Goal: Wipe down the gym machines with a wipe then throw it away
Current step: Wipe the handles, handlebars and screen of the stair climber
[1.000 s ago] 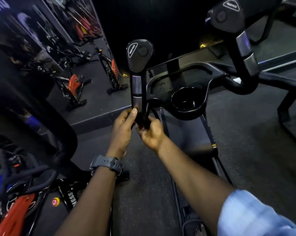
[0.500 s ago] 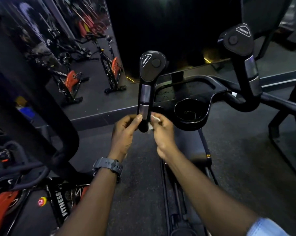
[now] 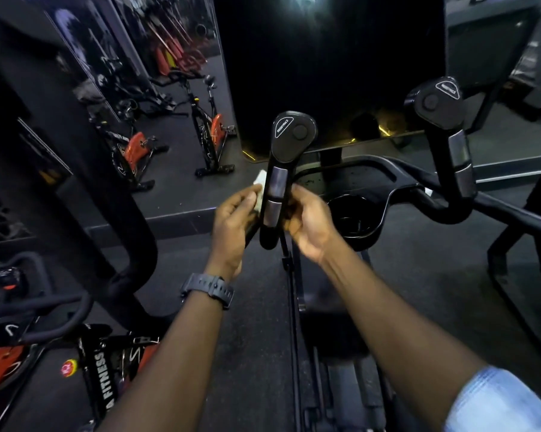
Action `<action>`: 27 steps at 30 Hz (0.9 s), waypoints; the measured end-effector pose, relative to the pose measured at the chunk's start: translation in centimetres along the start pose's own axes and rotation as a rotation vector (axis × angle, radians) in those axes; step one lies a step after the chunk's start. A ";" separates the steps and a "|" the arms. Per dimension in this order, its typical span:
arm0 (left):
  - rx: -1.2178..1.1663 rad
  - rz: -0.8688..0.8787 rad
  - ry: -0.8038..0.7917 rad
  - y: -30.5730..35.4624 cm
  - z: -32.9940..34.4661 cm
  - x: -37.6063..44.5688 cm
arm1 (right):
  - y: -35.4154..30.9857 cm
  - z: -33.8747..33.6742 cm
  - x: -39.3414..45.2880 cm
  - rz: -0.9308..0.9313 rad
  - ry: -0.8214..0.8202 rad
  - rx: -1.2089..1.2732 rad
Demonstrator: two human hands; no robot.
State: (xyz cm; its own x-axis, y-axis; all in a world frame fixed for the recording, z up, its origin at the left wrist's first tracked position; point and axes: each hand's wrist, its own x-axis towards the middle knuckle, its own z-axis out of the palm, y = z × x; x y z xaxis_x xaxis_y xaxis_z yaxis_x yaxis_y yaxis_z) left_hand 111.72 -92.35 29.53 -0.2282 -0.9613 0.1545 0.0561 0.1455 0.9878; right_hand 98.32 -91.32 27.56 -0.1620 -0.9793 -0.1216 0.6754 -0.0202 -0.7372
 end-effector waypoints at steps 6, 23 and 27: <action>-0.052 0.005 0.047 1.6 0.7 0.6 | -2.4 0.3 0.1 -0.054 -0.032 -0.136; 0.255 0.087 0.112 2.8 2.3 0.3 | -2.4 -0.7 -0.9 0.041 -0.103 -0.157; 0.405 0.199 0.225 2.6 2.7 -0.5 | -4.5 0.4 0.2 0.064 -0.113 -0.042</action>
State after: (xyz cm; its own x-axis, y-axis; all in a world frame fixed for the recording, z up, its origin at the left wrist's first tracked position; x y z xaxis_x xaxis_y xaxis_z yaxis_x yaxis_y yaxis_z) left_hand 109.37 -90.91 32.10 -0.0333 -0.9260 0.3761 -0.3144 0.3669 0.8755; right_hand 95.55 -91.46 31.12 -0.0363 -0.9948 -0.0952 0.6508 0.0487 -0.7577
